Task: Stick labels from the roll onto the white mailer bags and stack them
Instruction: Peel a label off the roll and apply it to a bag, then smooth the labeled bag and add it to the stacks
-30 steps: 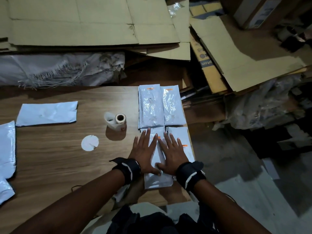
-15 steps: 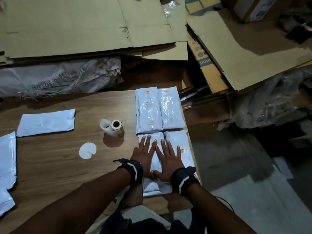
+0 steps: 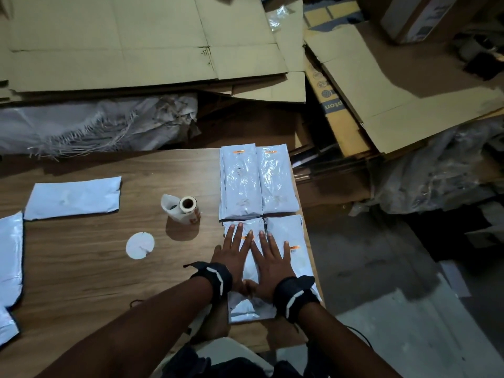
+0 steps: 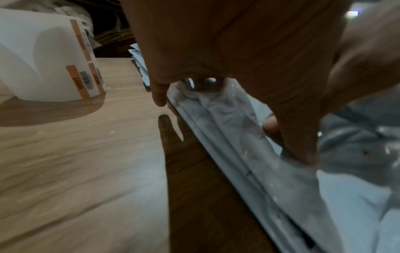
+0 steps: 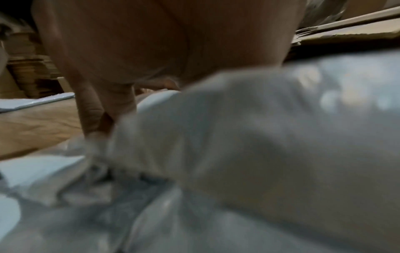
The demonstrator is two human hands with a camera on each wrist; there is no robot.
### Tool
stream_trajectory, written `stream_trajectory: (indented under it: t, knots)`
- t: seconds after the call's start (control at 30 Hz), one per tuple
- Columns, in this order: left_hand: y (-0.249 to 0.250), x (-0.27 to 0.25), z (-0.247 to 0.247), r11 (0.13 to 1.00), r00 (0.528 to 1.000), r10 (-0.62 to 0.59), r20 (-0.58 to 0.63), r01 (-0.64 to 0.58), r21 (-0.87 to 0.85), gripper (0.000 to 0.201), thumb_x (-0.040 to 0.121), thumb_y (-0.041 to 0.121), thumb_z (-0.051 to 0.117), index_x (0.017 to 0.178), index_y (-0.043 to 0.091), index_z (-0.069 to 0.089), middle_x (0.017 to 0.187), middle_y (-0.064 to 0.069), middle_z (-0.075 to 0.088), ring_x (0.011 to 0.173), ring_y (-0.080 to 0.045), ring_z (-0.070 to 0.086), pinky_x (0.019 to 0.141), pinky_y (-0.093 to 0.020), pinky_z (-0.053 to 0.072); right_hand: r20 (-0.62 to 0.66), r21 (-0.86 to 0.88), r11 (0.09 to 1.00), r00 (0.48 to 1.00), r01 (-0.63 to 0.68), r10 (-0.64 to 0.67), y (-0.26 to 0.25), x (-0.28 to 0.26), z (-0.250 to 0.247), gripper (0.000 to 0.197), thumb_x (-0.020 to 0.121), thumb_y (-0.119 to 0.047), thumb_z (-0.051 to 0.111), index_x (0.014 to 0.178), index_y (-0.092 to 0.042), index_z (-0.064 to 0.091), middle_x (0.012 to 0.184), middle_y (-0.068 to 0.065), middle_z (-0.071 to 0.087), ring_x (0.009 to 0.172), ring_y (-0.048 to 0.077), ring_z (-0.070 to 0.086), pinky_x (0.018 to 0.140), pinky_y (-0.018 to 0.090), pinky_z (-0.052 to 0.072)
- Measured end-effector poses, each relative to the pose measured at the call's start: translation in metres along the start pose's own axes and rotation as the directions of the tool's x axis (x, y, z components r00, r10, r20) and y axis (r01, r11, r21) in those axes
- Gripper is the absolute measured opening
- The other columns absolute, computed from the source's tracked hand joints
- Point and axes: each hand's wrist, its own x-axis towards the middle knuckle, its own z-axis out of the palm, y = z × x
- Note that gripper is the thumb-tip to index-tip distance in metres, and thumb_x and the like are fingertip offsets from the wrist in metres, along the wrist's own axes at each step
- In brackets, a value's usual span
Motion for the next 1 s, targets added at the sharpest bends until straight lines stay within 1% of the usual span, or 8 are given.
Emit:
stream_trajectory:
  t: [0.13, 0.23, 0.37, 0.47, 0.57, 0.67, 0.83, 1.0]
  knots:
    - [-0.009, -0.001, -0.008, 0.995, 0.997, 0.081, 0.004, -0.081, 0.050, 0.144, 0.057, 0.070, 0.075, 0.152, 0.018, -0.020, 0.155, -0.014, -0.032, 0.142, -0.038, -0.030, 0.118, -0.058, 0.012, -0.010, 0.068, 0.998, 1.000, -0.003, 0.003, -0.002, -0.008, -0.012, 0.108, 0.080, -0.069, 0.053, 0.153, -0.026, -0.014, 0.159, 0.007, -0.027, 0.146, 0.029, -0.025, 0.115, 0.054, -0.016]
    - [-0.027, -0.007, -0.014, 0.977, 0.972, 0.200, -0.126, -0.188, 0.096, 0.130, 0.056, 0.073, 0.057, 0.156, 0.018, -0.006, 0.160, -0.017, -0.020, 0.144, -0.040, -0.026, 0.117, -0.061, 0.012, -0.077, 0.136, 0.990, 0.996, -0.027, 0.037, -0.006, -0.015, -0.021, 0.103, 0.083, -0.066, 0.051, 0.154, -0.025, -0.011, 0.161, 0.007, -0.022, 0.147, 0.028, -0.021, 0.116, 0.052, -0.011]
    - [-0.047, -0.032, -0.026, 0.975, 0.869, 0.185, -0.458, -0.219, -0.021, 0.094, 0.071, 0.034, 0.053, 0.155, 0.017, 0.015, 0.162, -0.013, -0.008, 0.149, -0.039, -0.005, 0.114, -0.060, 0.023, -0.210, 0.163, 0.985, 0.973, -0.065, 0.099, -0.018, -0.018, -0.042, 0.093, 0.090, -0.059, 0.046, 0.154, -0.024, -0.012, 0.160, 0.005, -0.024, 0.148, 0.027, -0.021, 0.118, 0.049, -0.010]
    - [-0.062, -0.052, -0.030, 0.987, 0.807, 0.145, -0.573, -0.158, 0.028, 0.093, 0.072, 0.019, 0.046, 0.156, 0.018, 0.006, 0.163, -0.010, -0.009, 0.150, -0.035, -0.005, 0.115, -0.060, 0.020, -0.339, 0.157, 0.987, 0.938, -0.020, 0.073, -0.038, -0.014, -0.055, 0.087, 0.092, -0.054, 0.042, 0.154, -0.022, -0.009, 0.160, 0.006, -0.023, 0.147, 0.026, -0.022, 0.118, 0.049, -0.012]
    - [-0.076, -0.071, -0.033, 0.996, 0.757, 0.084, -0.648, -0.049, 0.071, 0.092, 0.078, 0.024, 0.058, 0.156, 0.015, 0.010, 0.164, -0.011, -0.003, 0.150, -0.034, 0.001, 0.117, -0.055, 0.014, -0.462, 0.105, 0.994, 0.887, 0.025, 0.026, -0.065, -0.004, -0.063, 0.085, 0.090, -0.051, 0.042, 0.156, -0.021, -0.002, 0.162, 0.008, -0.015, 0.148, 0.026, -0.018, 0.118, 0.051, -0.006]
    - [-0.089, -0.095, -0.037, 0.997, 0.698, 0.030, -0.715, 0.026, 0.067, 0.083, 0.087, 0.030, 0.053, 0.156, 0.014, 0.010, 0.163, -0.013, 0.004, 0.150, -0.035, 0.004, 0.115, -0.055, 0.019, -0.522, 0.058, 0.995, 0.852, 0.080, -0.038, -0.100, 0.005, -0.074, 0.084, 0.086, -0.047, 0.044, 0.156, -0.016, 0.010, 0.163, 0.012, -0.003, 0.150, 0.030, -0.006, 0.117, 0.054, 0.003]
    - [-0.122, -0.128, -0.040, 0.990, 0.670, -0.076, -0.739, 0.140, 0.025, 0.085, 0.083, 0.029, 0.062, 0.153, 0.011, 0.019, 0.163, -0.015, 0.005, 0.149, -0.037, 0.004, 0.114, -0.058, 0.017, -0.547, 0.007, 0.985, 0.825, 0.173, -0.141, -0.156, 0.018, -0.086, 0.089, 0.080, -0.043, 0.054, 0.155, -0.014, 0.015, 0.163, 0.013, 0.000, 0.150, 0.030, -0.003, 0.116, 0.056, 0.006]
    - [-0.168, -0.167, -0.036, 0.967, 0.643, -0.207, -0.737, 0.248, -0.055, 0.079, 0.089, 0.035, 0.055, 0.154, 0.014, 0.014, 0.163, -0.014, 0.003, 0.150, -0.037, 0.002, 0.115, -0.059, 0.019, -0.519, -0.084, 0.959, 0.810, 0.271, -0.274, -0.212, 0.037, -0.091, 0.089, 0.081, -0.043, 0.054, 0.155, -0.014, 0.015, 0.163, 0.014, 0.001, 0.150, 0.032, -0.002, 0.116, 0.058, 0.005]
